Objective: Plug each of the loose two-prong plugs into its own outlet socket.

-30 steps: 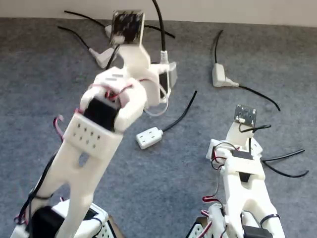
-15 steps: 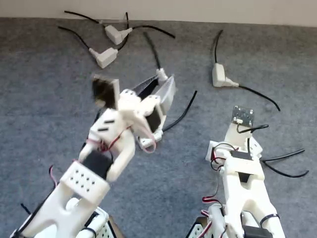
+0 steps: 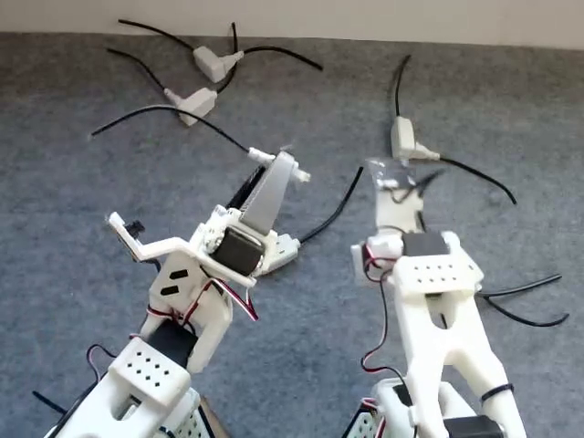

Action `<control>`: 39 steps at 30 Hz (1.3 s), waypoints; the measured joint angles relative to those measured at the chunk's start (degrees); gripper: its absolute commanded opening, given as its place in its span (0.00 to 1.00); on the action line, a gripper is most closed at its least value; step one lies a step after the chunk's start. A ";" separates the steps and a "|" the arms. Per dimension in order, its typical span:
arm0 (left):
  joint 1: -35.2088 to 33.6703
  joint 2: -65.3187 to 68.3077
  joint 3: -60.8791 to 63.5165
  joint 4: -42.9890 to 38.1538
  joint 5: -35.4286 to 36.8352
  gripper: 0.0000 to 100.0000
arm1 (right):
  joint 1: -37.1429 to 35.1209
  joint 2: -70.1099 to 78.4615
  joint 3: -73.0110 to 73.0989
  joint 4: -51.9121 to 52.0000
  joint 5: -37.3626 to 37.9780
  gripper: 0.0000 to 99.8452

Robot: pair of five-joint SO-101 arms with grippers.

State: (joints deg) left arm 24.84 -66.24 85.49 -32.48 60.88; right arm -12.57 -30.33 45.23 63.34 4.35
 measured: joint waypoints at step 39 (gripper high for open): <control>-0.70 -0.35 6.33 1.85 4.13 0.01 | -18.20 0.00 -31.56 18.81 21.45 0.01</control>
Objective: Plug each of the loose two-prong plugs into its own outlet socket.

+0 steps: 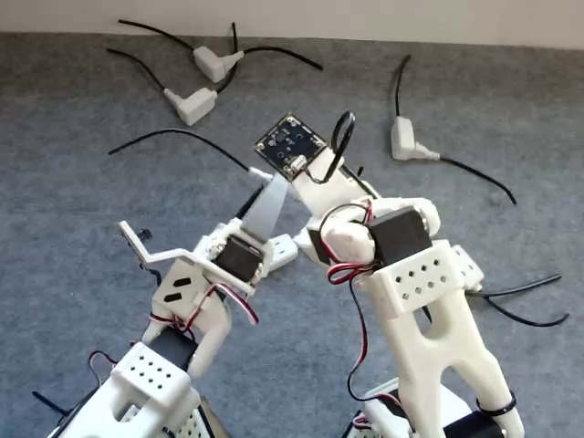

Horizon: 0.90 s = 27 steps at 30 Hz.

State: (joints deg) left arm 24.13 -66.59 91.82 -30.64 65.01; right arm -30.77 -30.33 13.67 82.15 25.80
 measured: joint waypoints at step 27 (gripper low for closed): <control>8.70 -1.14 3.08 -0.18 -6.51 0.01 | 3.43 0.00 -4.48 -6.24 0.70 0.01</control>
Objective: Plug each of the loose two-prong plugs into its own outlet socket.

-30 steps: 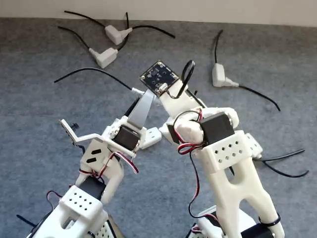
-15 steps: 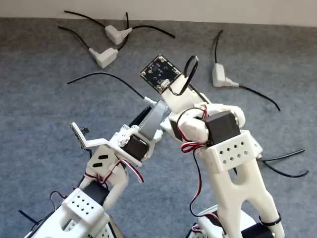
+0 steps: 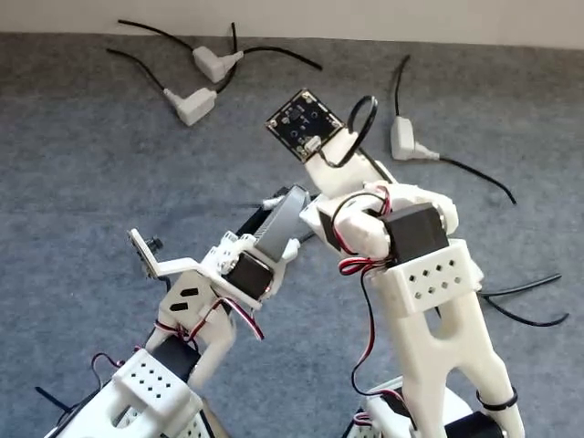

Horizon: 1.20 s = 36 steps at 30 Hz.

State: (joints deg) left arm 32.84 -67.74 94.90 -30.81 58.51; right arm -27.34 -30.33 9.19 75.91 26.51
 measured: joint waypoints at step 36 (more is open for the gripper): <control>-6.95 0.70 -2.55 6.86 0.35 0.01 | 16.18 0.00 -0.88 1.32 -0.26 0.03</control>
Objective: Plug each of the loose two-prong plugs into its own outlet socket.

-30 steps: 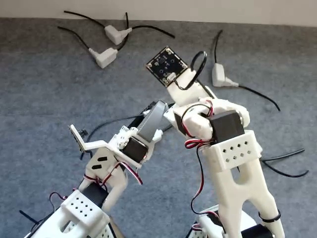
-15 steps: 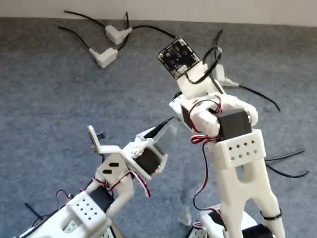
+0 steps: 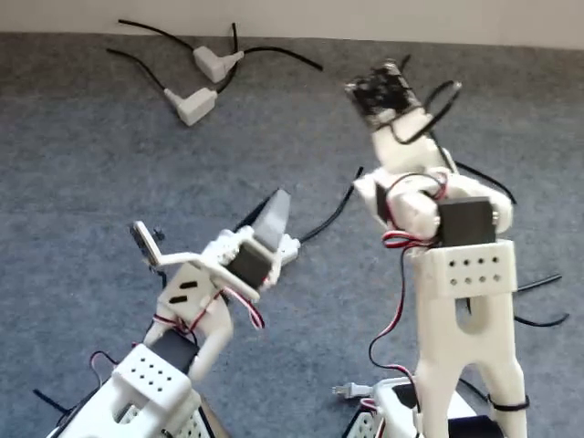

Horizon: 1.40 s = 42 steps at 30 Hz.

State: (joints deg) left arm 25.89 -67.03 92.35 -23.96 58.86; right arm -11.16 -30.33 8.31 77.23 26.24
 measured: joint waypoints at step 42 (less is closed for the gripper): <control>-21.54 0.00 -2.64 18.99 7.21 0.01 | -11.87 -40.53 47.47 21.63 37.54 0.17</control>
State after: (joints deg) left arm 4.35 -67.03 89.71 -4.97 66.07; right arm -23.03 -70.86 55.78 98.86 63.78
